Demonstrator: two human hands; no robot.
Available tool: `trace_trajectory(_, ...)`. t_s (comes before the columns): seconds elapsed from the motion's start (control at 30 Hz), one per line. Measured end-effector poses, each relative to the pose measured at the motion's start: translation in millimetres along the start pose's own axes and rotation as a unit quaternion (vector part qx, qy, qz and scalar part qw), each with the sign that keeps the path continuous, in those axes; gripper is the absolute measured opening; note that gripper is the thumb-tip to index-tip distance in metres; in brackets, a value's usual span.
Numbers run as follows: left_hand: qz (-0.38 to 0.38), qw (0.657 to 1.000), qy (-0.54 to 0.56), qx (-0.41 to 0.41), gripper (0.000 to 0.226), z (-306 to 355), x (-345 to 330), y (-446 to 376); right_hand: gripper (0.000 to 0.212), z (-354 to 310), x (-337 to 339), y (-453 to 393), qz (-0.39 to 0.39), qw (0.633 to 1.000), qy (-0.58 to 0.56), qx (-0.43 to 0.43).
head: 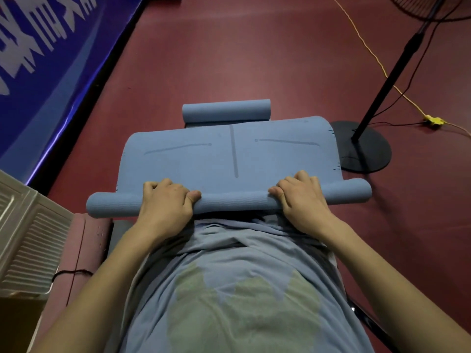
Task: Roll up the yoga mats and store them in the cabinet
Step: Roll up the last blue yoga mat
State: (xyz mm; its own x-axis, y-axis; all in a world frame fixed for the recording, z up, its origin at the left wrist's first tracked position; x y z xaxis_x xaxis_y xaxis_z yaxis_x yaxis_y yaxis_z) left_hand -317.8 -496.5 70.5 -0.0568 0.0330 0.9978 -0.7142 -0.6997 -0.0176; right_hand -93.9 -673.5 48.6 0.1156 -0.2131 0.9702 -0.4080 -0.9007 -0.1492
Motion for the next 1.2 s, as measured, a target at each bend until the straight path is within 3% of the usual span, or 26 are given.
trace_trajectory(0.07,-0.014,1.000,-0.009,0.002,0.057,2.0,-3.0,15.4,0.068,-1.0,-3.2,17.1,-0.017,1.000,-0.017,0.010)
trace_trajectory(0.2,-0.003,0.999,0.015,0.033,0.061,-0.5,-11.8,33.2,0.047,-1.4,-5.4,41.4,0.037,0.996,-0.085,0.016)
trace_trajectory(0.33,-0.004,0.997,0.050,0.059,0.050,4.6,-8.6,20.3,0.041,5.6,-6.5,37.9,0.033,0.990,-0.126,0.055)
trace_trajectory(0.47,0.030,0.990,0.101,0.090,0.030,1.1,-3.7,15.3,0.042,8.6,-0.1,32.4,0.029,0.992,-0.086,0.084)
trace_trajectory(0.6,0.069,0.990,0.098,0.081,0.032,-0.9,-6.8,14.2,0.041,-1.9,3.1,32.6,0.072,0.994,-0.041,0.071)
trace_trajectory(0.73,0.146,0.985,0.073,0.050,0.028,1.0,-5.6,20.9,0.043,-2.3,-0.7,27.4,0.062,0.997,-0.029,0.045)
trace_trajectory(0.83,0.196,0.980,0.042,0.012,0.042,-0.1,-5.0,30.0,0.041,-1.1,-1.0,23.1,0.053,0.998,-0.015,0.037)
trace_trajectory(1.1,0.160,0.987,0.026,-0.015,0.065,2.4,-16.9,36.8,0.057,-0.6,5.2,-2.5,0.009,1.000,0.002,0.019)
trace_trajectory(1.2,0.148,0.988,0.041,-0.029,0.063,-4.2,-20.0,23.3,0.047,-0.1,5.8,-16.0,-0.028,0.999,0.017,0.006)
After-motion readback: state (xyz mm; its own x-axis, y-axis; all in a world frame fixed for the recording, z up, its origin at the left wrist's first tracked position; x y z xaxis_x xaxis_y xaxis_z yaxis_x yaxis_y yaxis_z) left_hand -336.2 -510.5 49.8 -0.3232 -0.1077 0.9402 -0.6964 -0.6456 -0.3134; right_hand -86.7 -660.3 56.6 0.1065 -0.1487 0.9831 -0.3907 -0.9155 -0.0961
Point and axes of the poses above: each hand's wrist, its own y-axis away from the middle knuckle, its own x-axis out of the back of the hand, z = x × y, the point moved 4 cm from there along -y, towards the middle knuckle, and after that the axes turned 2 degrees about y, right-handed, at the moved point
